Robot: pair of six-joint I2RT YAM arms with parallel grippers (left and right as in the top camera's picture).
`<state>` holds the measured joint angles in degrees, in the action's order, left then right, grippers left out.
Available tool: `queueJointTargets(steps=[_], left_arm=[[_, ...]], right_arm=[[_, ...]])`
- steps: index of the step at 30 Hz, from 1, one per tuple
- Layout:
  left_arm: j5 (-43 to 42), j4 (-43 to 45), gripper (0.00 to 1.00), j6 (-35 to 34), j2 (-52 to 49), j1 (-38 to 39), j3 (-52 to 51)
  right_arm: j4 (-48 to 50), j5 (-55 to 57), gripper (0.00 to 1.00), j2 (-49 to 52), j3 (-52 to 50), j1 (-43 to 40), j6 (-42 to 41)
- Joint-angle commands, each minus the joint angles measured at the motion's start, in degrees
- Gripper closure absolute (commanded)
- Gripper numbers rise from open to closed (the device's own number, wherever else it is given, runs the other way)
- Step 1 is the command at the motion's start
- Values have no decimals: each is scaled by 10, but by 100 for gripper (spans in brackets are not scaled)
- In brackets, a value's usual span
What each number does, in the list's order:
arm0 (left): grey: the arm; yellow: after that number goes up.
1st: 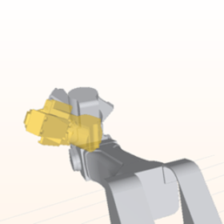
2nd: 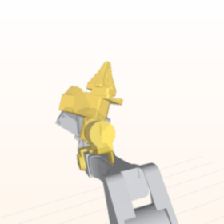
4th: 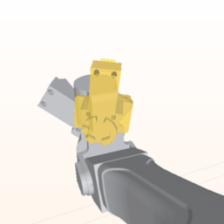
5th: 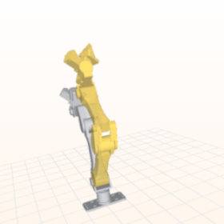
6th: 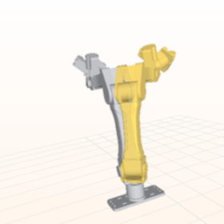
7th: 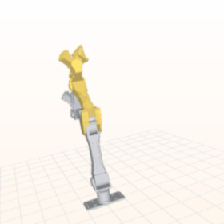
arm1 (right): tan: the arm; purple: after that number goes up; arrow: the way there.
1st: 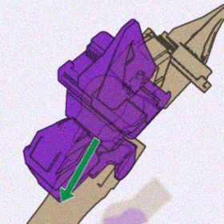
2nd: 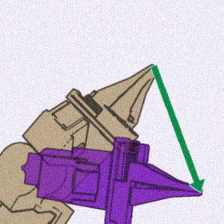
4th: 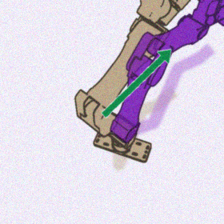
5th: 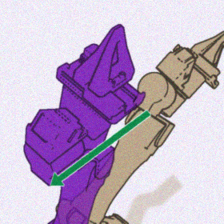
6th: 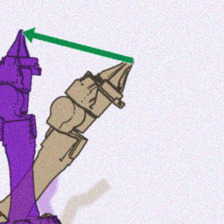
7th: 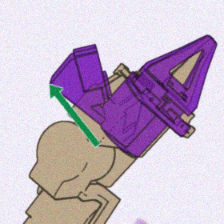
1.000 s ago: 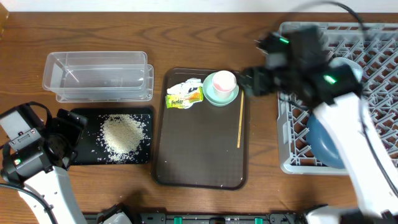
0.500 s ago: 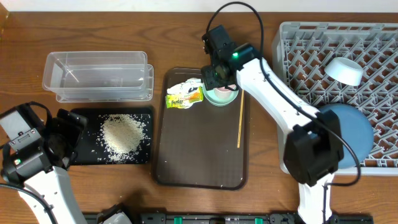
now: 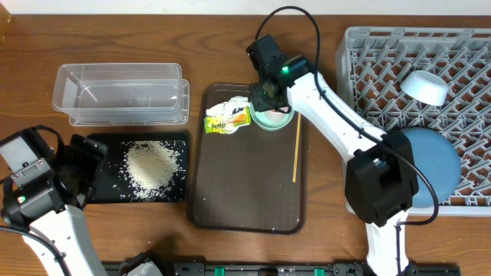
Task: Sort waste into correct bins and load items into the dishwasher rack
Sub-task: 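Reach the right gripper to the pink cup and grasp it, then carry the pink cup to the rack's right side and release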
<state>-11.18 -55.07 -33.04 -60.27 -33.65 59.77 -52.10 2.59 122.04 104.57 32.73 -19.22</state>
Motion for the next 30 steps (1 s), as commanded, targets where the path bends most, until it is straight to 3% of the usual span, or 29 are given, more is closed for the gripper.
queueJointTargets(steps=[1, 7, 11, 14, 23, 30], left_arm=[[8, 1, 5, -1, 0, -2, 11], [8, 1, 4, -1, 0, -2, 11], [8, 1, 5, -1, 0, -2, 11], [8, 1, 5, -1, 0, -2, 11], [8, 1, 5, -1, 0, -2, 11], [8, 1, 4, -1, 0, -2, 11]], right_arm=[[2, 11, 67, 15, 14, 14, -5], [3, 19, 68, 20, 14, 15, -10], [3, 19, 90, 20, 14, 15, -16], [1, 16, 99, 19, 15, 15, -16], [-41, -36, 99, -16, 93, 2, -15], [-116, -46, 99, -123, 173, -95, 3]])
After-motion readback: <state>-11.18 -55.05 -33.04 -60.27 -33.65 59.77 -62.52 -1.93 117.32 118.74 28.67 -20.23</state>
